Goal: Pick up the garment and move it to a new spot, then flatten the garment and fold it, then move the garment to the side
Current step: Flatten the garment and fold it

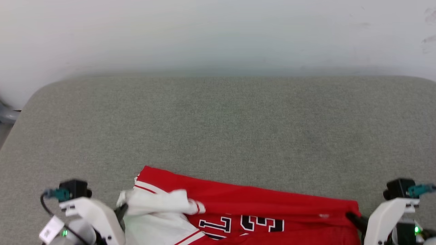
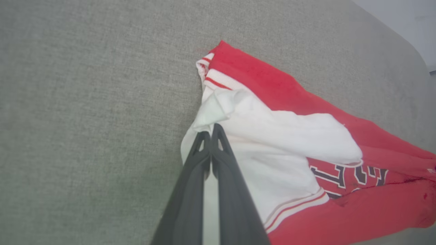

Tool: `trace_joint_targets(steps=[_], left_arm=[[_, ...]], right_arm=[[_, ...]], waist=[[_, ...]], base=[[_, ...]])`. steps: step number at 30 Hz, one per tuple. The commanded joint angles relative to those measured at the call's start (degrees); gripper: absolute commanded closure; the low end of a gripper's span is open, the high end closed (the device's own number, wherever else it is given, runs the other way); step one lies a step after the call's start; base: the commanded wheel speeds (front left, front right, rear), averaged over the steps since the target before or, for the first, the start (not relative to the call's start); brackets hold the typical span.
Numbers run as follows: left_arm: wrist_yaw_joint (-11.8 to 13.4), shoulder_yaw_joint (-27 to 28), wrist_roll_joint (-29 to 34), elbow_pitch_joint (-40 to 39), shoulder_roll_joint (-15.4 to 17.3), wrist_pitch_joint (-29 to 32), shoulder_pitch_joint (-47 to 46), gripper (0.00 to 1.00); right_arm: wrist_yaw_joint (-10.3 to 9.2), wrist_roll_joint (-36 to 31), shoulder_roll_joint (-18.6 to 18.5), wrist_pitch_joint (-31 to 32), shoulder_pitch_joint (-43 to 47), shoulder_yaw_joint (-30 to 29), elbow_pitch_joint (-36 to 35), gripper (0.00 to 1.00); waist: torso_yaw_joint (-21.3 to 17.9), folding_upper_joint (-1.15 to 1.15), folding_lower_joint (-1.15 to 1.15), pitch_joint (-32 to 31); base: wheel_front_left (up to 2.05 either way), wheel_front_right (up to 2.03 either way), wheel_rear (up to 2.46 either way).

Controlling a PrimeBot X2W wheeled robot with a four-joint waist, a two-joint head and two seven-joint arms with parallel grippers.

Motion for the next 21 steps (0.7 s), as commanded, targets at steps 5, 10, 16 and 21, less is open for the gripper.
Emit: trace_joint_targets(steps=[5,10,16,21], left_arm=[[2.1,0.7,-3.2,-1.5,-0.7,-2.1,9.9,1.00],[1.6,0.1,-3.6,-0.4,-2.9,-4.3,12.9,0.99],[0.8,-0.3,-2.2,1.3,-4.8,-7.0,11.5,0.00],[-0.9,-0.1,0.3,1.1,-4.9,-11.2,10.0,0.00]], right_arm=[[-0.05,-1.7,3.5,-1.2,7.4,-4.1,-1.4,1.00],[-0.05,-1.9,5.8,-3.4,10.7,-5.5,-1.1,0.00],[-0.05,-2.3,6.6,-7.6,11.8,-5.0,-2.7,0.00],[-0.05,-2.1,5.8,-9.8,12.0,-5.2,-5.4,0.00]], waist=[[0.0,0.00,0.01,-1.8],[-0.2,0.00,0.01,-2.4],[-0.5,0.00,0.01,-3.1],[-0.9,0.00,0.01,-4.0]], base=[[0.00,0.00,0.00],[0.00,0.00,0.00],[0.00,0.00,0.00],[0.00,0.00,0.00]])
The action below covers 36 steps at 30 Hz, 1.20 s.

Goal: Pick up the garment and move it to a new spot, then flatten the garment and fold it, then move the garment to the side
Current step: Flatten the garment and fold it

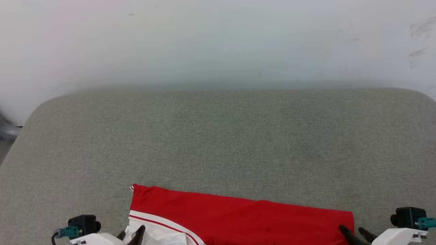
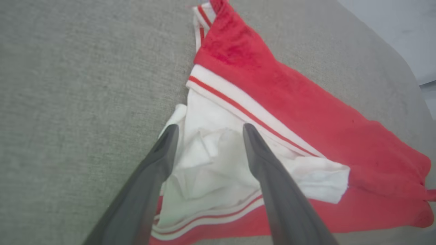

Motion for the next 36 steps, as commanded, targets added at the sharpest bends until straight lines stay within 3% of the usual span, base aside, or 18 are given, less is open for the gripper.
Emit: trace_joint_targets(steps=[1,8,15,22,33,34,36], left_arm=[[-0.6,0.2,0.9,-0.4,0.2,-1.2,-1.2,0.00],[-1.8,0.2,6.4,-3.0,1.1,-7.6,-4.1,0.00],[1.0,-0.8,15.4,-7.2,1.8,-15.1,-6.6,0.00],[4.5,0.4,23.1,-11.9,0.4,-18.5,-6.5,0.00],[4.6,5.2,29.4,-16.7,-2.2,-18.8,-3.5,0.00],[4.5,5.2,29.6,-16.5,-2.3,-18.8,-3.2,0.00],[4.3,5.4,30.1,-16.3,-2.6,-18.8,-2.9,0.00]], right_arm=[[-0.05,0.3,-0.4,-0.2,0.5,-0.3,-0.8,0.00],[-0.05,0.7,-3.1,3.9,1.7,-3.9,-4.1,0.00],[-0.04,-0.8,-5.2,10.6,2.7,-6.0,-5.8,0.00],[-0.05,-1.9,-3.7,13.6,2.5,-3.2,-3.9,0.00],[-0.02,0.5,-0.6,15.6,1.5,2.2,2.9,0.00],[-0.02,0.8,-0.5,15.5,1.4,2.5,3.3,0.40],[-0.02,1.6,0.0,15.2,1.0,3.2,3.8,1.00]], waist=[[-0.1,0.00,0.01,-0.3],[0.5,0.00,0.01,-1.1],[1.4,0.00,0.01,-0.9],[3.4,0.00,0.01,0.6],[5.3,0.00,0.01,3.1],[5.2,0.00,0.01,3.2],[5.1,0.00,0.01,3.2]], base=[[0.00,0.00,0.00],[0.00,0.00,0.00],[0.00,0.00,0.00],[0.00,0.00,0.00],[0.00,0.00,0.00],[0.00,0.00,0.00],[0.00,0.00,0.00]])
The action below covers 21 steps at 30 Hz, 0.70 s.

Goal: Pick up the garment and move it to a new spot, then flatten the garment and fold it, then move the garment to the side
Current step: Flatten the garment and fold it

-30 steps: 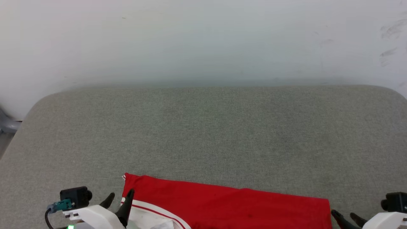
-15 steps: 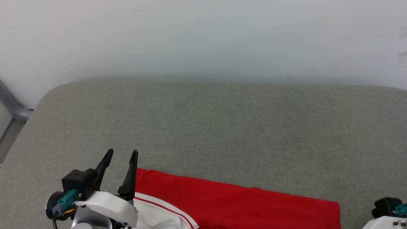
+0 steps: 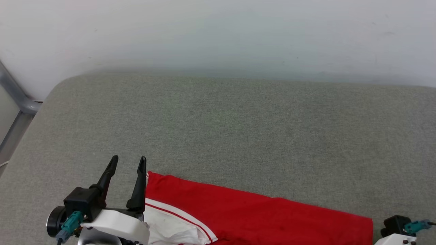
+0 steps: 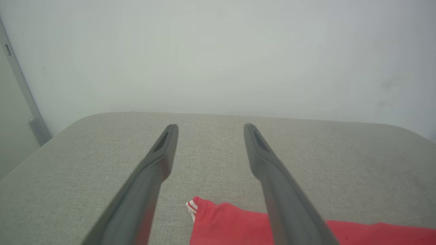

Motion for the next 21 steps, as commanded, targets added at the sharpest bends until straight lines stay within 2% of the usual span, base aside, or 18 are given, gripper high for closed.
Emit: trace_joint_targets(steps=[1,12,16,21], left_arm=[[-0.3,-0.1,0.3,0.2,-0.2,-0.2,0.7,0.00],[0.2,-0.1,0.4,1.1,-0.2,-0.1,2.3,0.00],[1.0,0.1,0.2,0.7,0.1,0.1,3.3,0.00],[1.8,0.4,-0.1,-0.1,0.6,0.5,4.3,0.00]], right_arm=[[0.02,1.3,2.1,0.7,0.0,1.9,1.4,1.00],[-0.01,2.2,-1.8,-2.2,-2.3,1.8,-4.3,1.00],[-0.03,2.3,-3.4,-1.6,-1.8,-0.5,-6.0,1.00],[-0.02,2.4,-5.3,-0.4,-1.1,-6.4,-5.4,1.00]], waist=[[-0.2,0.00,0.00,-0.1],[-1.8,0.00,0.00,-2.1],[-2.5,0.00,0.00,-3.0],[-3.3,0.00,0.00,-3.8]], base=[[0.00,0.00,0.00],[0.00,0.00,0.00],[0.00,0.00,0.00],[0.00,0.00,0.00]])
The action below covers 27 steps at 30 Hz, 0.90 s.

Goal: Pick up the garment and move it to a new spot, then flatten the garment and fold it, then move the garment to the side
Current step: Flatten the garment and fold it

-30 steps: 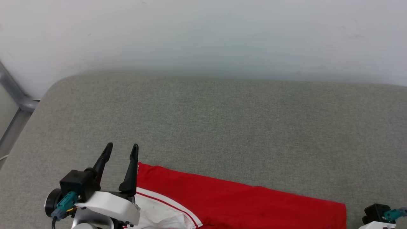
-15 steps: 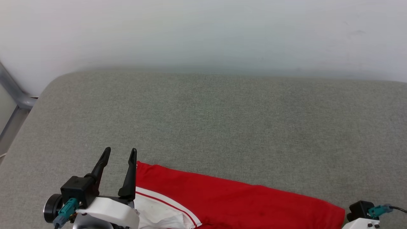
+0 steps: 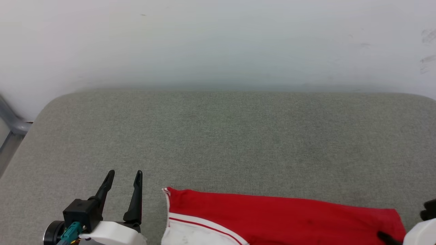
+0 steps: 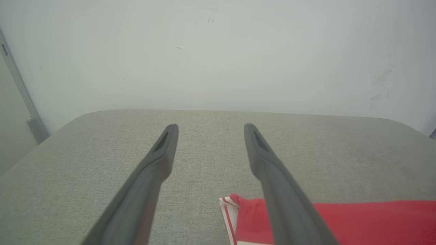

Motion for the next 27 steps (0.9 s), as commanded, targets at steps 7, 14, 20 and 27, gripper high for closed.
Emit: trace_joint_targets(steps=[7,14,20,27], left_arm=[[0.6,-0.2,-0.4,-0.8,0.5,0.5,1.2,0.00],[0.7,-0.6,-0.8,-0.9,0.2,0.7,1.4,0.00],[0.5,-0.9,-1.0,-1.0,0.3,1.3,0.7,0.00],[0.0,-1.3,-1.2,-0.8,0.1,1.8,-0.5,0.00]], right_arm=[[-0.06,0.6,-1.4,3.0,1.9,-9.4,0.4,1.00],[-0.06,10.1,5.0,10.8,0.4,-12.0,-3.9,1.00],[-0.05,18.8,12.0,19.8,0.1,-11.1,-8.2,1.00],[-0.05,27.3,15.5,22.0,-0.1,-5.2,-8.1,1.00]], waist=[[-0.6,0.00,-0.01,-0.7],[-0.7,0.00,-0.01,-1.1],[0.0,0.00,-0.01,-1.5],[1.9,0.00,-0.01,-1.6]], base=[[0.00,0.00,0.00],[0.00,0.00,0.00],[0.00,0.00,0.00],[0.00,0.00,0.00]])
